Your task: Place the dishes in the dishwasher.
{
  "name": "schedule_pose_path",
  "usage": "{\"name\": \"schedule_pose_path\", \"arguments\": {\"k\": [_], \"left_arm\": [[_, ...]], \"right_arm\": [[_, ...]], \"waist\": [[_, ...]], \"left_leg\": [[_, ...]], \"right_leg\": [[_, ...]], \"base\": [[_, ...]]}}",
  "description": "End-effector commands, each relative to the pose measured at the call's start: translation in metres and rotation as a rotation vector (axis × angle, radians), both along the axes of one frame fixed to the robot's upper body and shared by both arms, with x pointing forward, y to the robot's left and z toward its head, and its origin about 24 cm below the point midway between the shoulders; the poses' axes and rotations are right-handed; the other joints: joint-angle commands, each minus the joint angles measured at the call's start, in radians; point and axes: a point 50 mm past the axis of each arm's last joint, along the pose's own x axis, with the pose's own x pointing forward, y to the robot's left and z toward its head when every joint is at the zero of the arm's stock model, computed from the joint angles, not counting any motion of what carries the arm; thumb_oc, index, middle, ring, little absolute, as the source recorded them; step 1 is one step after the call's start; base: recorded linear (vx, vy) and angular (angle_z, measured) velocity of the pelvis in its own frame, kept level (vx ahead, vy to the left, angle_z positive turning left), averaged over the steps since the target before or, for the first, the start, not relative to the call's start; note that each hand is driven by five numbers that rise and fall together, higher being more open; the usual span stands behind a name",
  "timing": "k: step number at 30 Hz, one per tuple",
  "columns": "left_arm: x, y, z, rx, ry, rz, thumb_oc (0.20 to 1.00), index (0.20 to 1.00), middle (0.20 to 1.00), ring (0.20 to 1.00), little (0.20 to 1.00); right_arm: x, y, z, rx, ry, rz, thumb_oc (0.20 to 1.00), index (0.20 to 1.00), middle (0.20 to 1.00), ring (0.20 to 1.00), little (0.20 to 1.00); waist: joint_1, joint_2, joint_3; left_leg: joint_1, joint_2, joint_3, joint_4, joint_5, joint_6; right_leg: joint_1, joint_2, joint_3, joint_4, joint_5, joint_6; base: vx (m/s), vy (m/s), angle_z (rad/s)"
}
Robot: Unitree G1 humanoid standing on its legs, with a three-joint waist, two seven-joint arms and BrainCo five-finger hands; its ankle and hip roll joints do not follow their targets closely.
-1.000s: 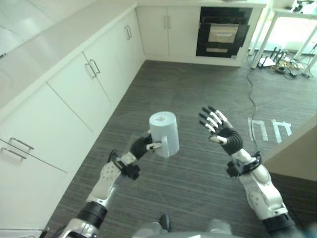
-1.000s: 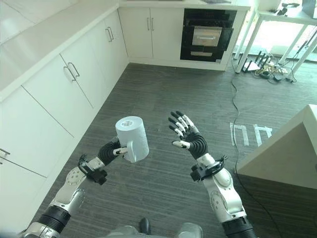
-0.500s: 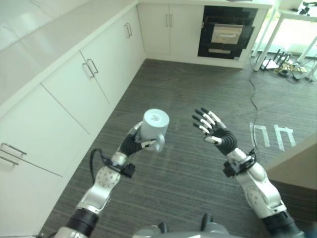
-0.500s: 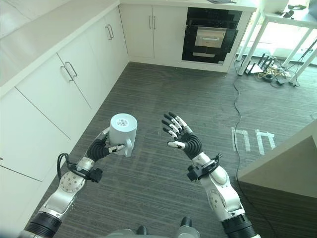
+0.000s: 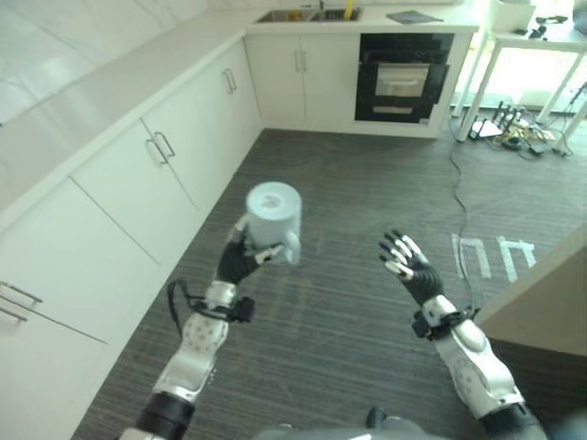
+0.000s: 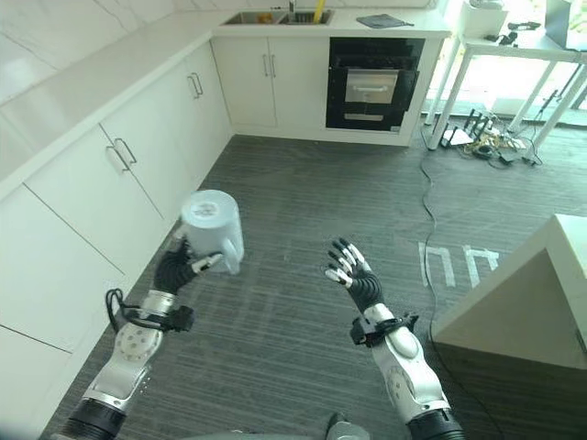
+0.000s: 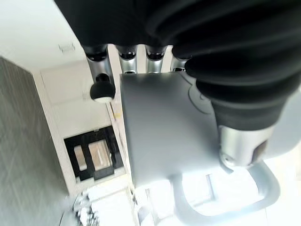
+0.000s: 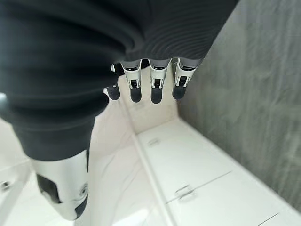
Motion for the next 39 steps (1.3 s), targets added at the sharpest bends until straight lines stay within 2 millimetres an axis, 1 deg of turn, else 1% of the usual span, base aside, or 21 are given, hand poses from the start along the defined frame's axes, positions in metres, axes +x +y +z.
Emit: {"name": "schedule_pose_path", "arguments": {"k": [1,3,4,5,6,7,8,10,13,17,19,21,22,23,24,26,27,28,32,33,39], "left_arm": [[-0.007,0.015,0.042,-0.068,-0.266,0.030,0.200,0.200,0.200,0.200,0.200],[-0.012,0.021,0.044,-0.069,-0.282,0.026,0.200,0.200,0.200,0.200,0.200],[-0.012,0.021,0.044,-0.065,-0.284,0.020,0.200,0.200,0.200,0.200,0.200],[-0.012,0.020,0.045,-0.061,-0.290,0.010,0.200,0.200,0.200,0.200,0.200],[-0.012,0.018,0.047,-0.052,-0.298,-0.003,0.200,0.200,0.200,0.200,0.200],[-0.011,0.017,0.048,-0.054,-0.299,-0.005,0.200,0.200,0.200,0.200,0.200],[-0.010,0.015,0.050,-0.055,-0.300,-0.012,0.200,0.200,0.200,0.200,0.200],[-0.010,0.015,0.051,-0.059,-0.300,-0.021,0.200,0.200,0.200,0.200,0.200],[-0.006,0.015,0.050,-0.042,-0.292,-0.030,0.200,0.200,0.200,0.200,0.200],[-0.001,0.011,0.055,-0.004,-0.270,-0.085,0.200,0.200,0.200,0.200,0.200],[0.002,0.004,0.061,0.034,-0.275,-0.141,0.200,0.200,0.200,0.200,0.200],[0.006,-0.001,0.066,0.054,-0.273,-0.174,0.200,0.200,0.200,0.200,0.200],[0.009,-0.003,0.067,0.061,-0.269,-0.182,0.200,0.200,0.200,0.200,0.200],[0.011,-0.005,0.069,0.063,-0.266,-0.184,0.200,0.200,0.200,0.200,0.200],[0.013,-0.006,0.070,0.061,-0.263,-0.185,0.200,0.200,0.200,0.200,0.200],[0.015,-0.011,0.072,0.072,-0.275,-0.193,0.200,0.200,0.200,0.200,0.200],[0.017,-0.015,0.078,0.096,-0.290,-0.196,0.200,0.200,0.200,0.200,0.200],[0.019,-0.017,0.081,0.108,-0.300,-0.186,0.200,0.200,0.200,0.200,0.200],[0.023,-0.015,0.090,0.132,-0.326,-0.153,0.200,0.200,0.200,0.200,0.200],[0.020,-0.014,0.087,0.133,-0.314,-0.161,0.200,0.200,0.200,0.200,0.200],[0.013,-0.016,0.077,0.111,-0.284,-0.174,0.200,0.200,0.200,0.200,0.200]], "right_arm": [[0.008,0.001,0.014,-0.019,-0.078,0.035,1.000,1.000,1.000,1.000,1.000],[0.000,-0.006,-0.005,-0.056,-0.004,0.025,1.000,1.000,1.000,1.000,1.000],[-0.003,-0.007,-0.012,-0.067,0.025,0.021,1.000,1.000,1.000,1.000,1.000],[-0.006,-0.008,-0.020,-0.080,0.063,0.020,1.000,1.000,1.000,1.000,1.000],[-0.013,-0.009,-0.040,-0.143,0.146,0.021,1.000,1.000,1.000,1.000,1.000],[-0.015,-0.009,-0.046,-0.178,0.178,0.028,1.000,1.000,1.000,1.000,1.000],[-0.023,-0.012,-0.060,-0.230,0.251,0.031,1.000,1.000,1.000,1.000,1.000],[-0.033,-0.017,-0.072,-0.258,0.315,0.021,1.000,1.000,1.000,1.000,1.000],[-0.046,-0.026,-0.090,-0.310,0.406,0.009,1.000,1.000,1.000,1.000,1.000],[-0.069,-0.030,-0.114,-0.249,0.575,-0.067,1.000,1.000,1.000,1.000,1.000],[-0.081,-0.033,-0.122,-0.287,0.609,-0.107,1.000,1.000,1.000,1.000,1.000],[-0.088,-0.034,-0.126,-0.290,0.641,-0.165,1.000,1.000,1.000,1.000,1.000],[-0.093,-0.035,-0.130,-0.290,0.669,-0.195,1.000,1.000,1.000,1.000,1.000],[-0.097,-0.036,-0.133,-0.302,0.686,-0.207,1.000,1.000,1.000,1.000,1.000],[-0.104,-0.039,-0.138,-0.329,0.707,-0.216,1.000,1.000,1.000,1.000,1.000],[-0.108,-0.047,-0.143,-0.345,0.737,-0.253,1.000,1.000,1.000,1.000,1.000],[-0.111,-0.057,-0.144,-0.334,0.768,-0.303,1.000,1.000,1.000,1.000,1.000],[-0.111,-0.061,-0.144,-0.327,0.781,-0.323,1.000,1.000,1.000,1.000,1.000],[-0.120,-0.073,-0.147,-0.319,0.805,-0.365,1.000,1.000,1.000,1.000,1.000],[-0.127,-0.073,-0.149,-0.329,0.820,-0.364,1.000,1.000,1.000,1.000,1.000],[-0.134,-0.070,-0.152,-0.352,0.835,-0.337,1.000,1.000,1.000,1.000,1.000]], "waist": [[0.012,-0.074,0.034],[0.019,-0.073,0.049],[0.021,-0.067,0.051],[0.023,-0.060,0.059],[0.038,-0.032,0.067],[0.045,-0.022,0.061],[0.055,-0.005,0.057],[0.060,-0.005,0.057],[0.069,-0.017,0.041],[0.099,-0.036,0.028],[0.101,-0.058,0.021],[0.100,-0.075,0.017],[0.095,-0.078,0.017],[0.092,-0.062,0.019],[0.085,-0.065,0.026],[0.069,-0.043,0.050],[0.046,-0.029,0.077],[0.037,-0.027,0.090],[-0.014,-0.054,0.112],[-0.024,-0.053,0.103],[-0.028,-0.049,0.062]], "left_leg": [[-0.143,0.016,-0.020,0.423,-0.052,0.016],[-0.255,0.033,-0.030,0.604,-0.020,0.021],[-0.270,0.039,-0.028,0.602,-0.015,0.010],[-0.286,0.039,-0.003,0.541,0.026,0.014],[-0.265,0.023,0.010,0.284,0.104,-0.007],[-0.260,0.028,0.011,0.173,0.137,-0.014],[-0.260,0.068,0.018,-0.024,0.227,-0.040],[-0.273,0.094,0.036,-0.064,0.251,-0.049],[-0.258,0.085,0.055,-0.074,0.210,-0.050],[-0.276,0.031,0.042,-0.018,0.149,0.007],[-0.257,-0.042,0.025,-0.021,0.101,0.052],[-0.241,-0.098,0.022,-0.028,0.073,0.102],[-0.219,-0.125,0.019,-0.041,0.057,0.128],[-0.205,-0.120,0.029,-0.050,0.058,0.146],[-0.170,-0.147,0.021,-0.063,0.028,0.160],[-0.133,-0.132,0.038,-0.073,0.025,0.166],[-0.079,-0.120,0.023,-0.089,0.017,0.153],[-0.057,-0.111,0.025,-0.094,0.011,0.143],[0.020,-0.128,0.017,-0.082,-0.077,0.130],[0.061,-0.128,0.008,-0.075,-0.119,0.129],[0.091,-0.089,-0.001,0.009,-0.173,0.099]], "right_leg": [[0.176,-0.021,0.012,-0.150,-0.005,0.012],[0.187,0.001,0.022,-0.141,-0.011,-0.011],[0.204,0.015,0.030,-0.142,-0.028,-0.009],[0.212,0.027,0.029,-0.145,-0.028,-0.014],[0.255,0.053,0.037,-0.152,-0.058,-0.001],[0.265,0.059,0.038,-0.160,-0.065,0.004],[0.298,0.053,0.030,-0.167,-0.080,0.018],[0.321,0.035,0.016,-0.165,-0.092,0.031],[0.351,0.003,-0.006,-0.130,-0.149,0.058],[0.378,-0.021,0.003,-0.036,-0.191,0.073],[0.366,-0.063,0.014,0.111,-0.153,0.105],[0.334,-0.092,0.017,0.257,-0.068,0.153],[0.291,-0.107,0.026,0.365,0.000,0.178],[0.239,-0.104,0.022,0.447,0.058,0.177],[0.187,-0.131,0.040,0.538,0.071,0.188],[0.094,-0.068,0.018,0.484,0.054,0.160],[0.015,-0.047,-0.021,0.384,0.011,0.142],[-0.006,-0.062,-0.040,0.292,0.020,0.136],[-0.081,-0.127,-0.012,-0.044,0.180,0.183],[-0.077,-0.146,-0.003,-0.081,0.192,0.193],[-0.012,-0.115,-0.010,-0.087,0.127,0.165]], "base": [[0.12,-0.259,-0.23],[0.21,-0.174,-0.10],[0.25,-0.048,-0.01],[0.46,0.161,0.03],[0.49,0.285,0.01],[0.74,0.490,-0.25],[0.50,0.394,-0.38],[0.40,0.316,-0.10],[0.36,0.300,0.04],[0.38,0.316,-0.02],[0.37,0.336,0.02],[0.27,0.296,0.57],[0.19,0.291,0.86],[0.23,0.291,0.69],[0.15,0.194,0.42],[0.19,0.030,0.09],[0.23,-0.121,-0.27],[0.24,-0.176,-0.20],[0.31,-0.178,0.10],[0.49,-0.219,0.12],[0.35,-0.262,0.20]]}}
